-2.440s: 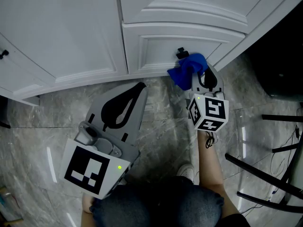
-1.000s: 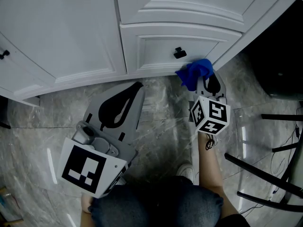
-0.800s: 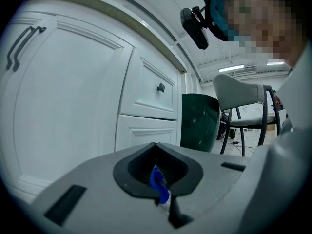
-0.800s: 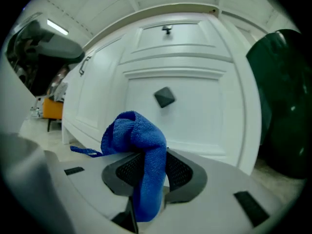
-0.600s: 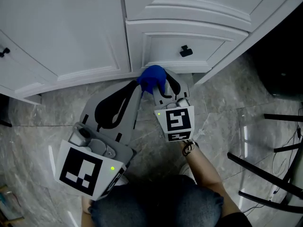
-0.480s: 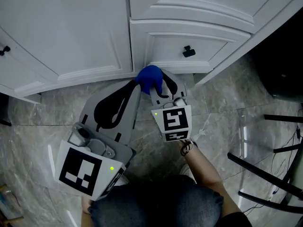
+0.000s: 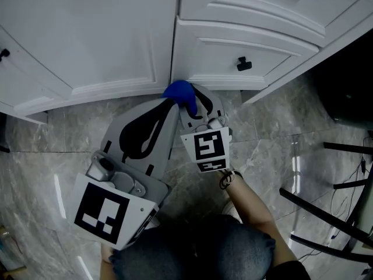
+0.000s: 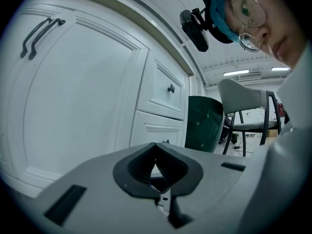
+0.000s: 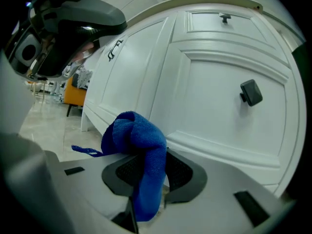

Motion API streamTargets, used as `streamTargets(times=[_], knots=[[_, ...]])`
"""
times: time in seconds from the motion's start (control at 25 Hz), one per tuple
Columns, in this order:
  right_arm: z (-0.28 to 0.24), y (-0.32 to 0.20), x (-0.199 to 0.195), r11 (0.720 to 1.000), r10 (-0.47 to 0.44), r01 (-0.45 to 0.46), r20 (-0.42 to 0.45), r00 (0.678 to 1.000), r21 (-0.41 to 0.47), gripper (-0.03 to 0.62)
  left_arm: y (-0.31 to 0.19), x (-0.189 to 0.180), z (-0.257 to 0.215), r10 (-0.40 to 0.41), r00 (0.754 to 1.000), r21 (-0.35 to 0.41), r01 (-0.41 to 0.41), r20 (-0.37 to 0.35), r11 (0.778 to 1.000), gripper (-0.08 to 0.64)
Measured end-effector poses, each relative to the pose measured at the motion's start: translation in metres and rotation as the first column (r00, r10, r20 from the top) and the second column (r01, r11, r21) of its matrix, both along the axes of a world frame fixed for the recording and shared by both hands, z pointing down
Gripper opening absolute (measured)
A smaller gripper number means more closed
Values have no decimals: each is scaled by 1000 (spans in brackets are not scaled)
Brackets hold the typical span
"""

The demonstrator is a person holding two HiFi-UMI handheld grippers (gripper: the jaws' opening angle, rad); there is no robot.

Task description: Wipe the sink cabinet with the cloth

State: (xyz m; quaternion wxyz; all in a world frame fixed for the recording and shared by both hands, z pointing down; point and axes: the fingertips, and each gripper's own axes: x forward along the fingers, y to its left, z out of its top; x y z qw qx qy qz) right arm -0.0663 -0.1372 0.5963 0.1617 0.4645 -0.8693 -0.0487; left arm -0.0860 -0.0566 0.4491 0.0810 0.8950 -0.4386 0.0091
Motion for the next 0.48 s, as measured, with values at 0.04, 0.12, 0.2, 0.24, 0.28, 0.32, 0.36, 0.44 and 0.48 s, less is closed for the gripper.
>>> streamTargets(times=[0.04, 0.12, 0.2, 0.24, 0.28, 0.32, 0.36, 0.44, 0.48], knots=[[0, 0, 0, 1000, -1, 1, -7, 1000, 7, 117, 0, 0, 0, 2, 1000, 0, -2, -2, 1000, 3], [0, 0, 0, 1000, -4, 4, -10, 1000, 12, 117, -1, 0, 2, 0, 1000, -8, 0, -9, 1000, 3], [0, 0, 0, 1000, -7, 7, -17, 1000, 18, 117, -2, 1, 3, -5, 1000, -22, 5, -13, 1000, 3], [1, 0, 0, 1000, -9, 10, -23, 1000, 21, 117, -2, 1, 4, -10, 1000, -28, 9, -15, 1000, 3], [1, 0, 0, 1000, -10, 11, -28, 1000, 23, 117, -2, 2, 4, -12, 1000, -31, 11, -16, 999, 3], [1, 0, 1, 1000, -9, 10, -31, 999, 25, 117, -2, 2, 4, -12, 1000, -32, 12, -15, 999, 3], [1, 0, 3, 1000, -3, 4, -30, 1000, 24, 117, -2, 3, 4, -12, 1000, -32, 11, -14, 999, 3], [3, -1, 9, 1000, 18, -17, -18, 1000, 14, 117, -2, 5, 5, -8, 1000, -33, 8, -10, 999, 3], [4, -2, 13, 1000, 29, -29, -10, 1000, 7, 117, -3, 7, 5, -7, 1000, -34, 6, -9, 999, 3]])
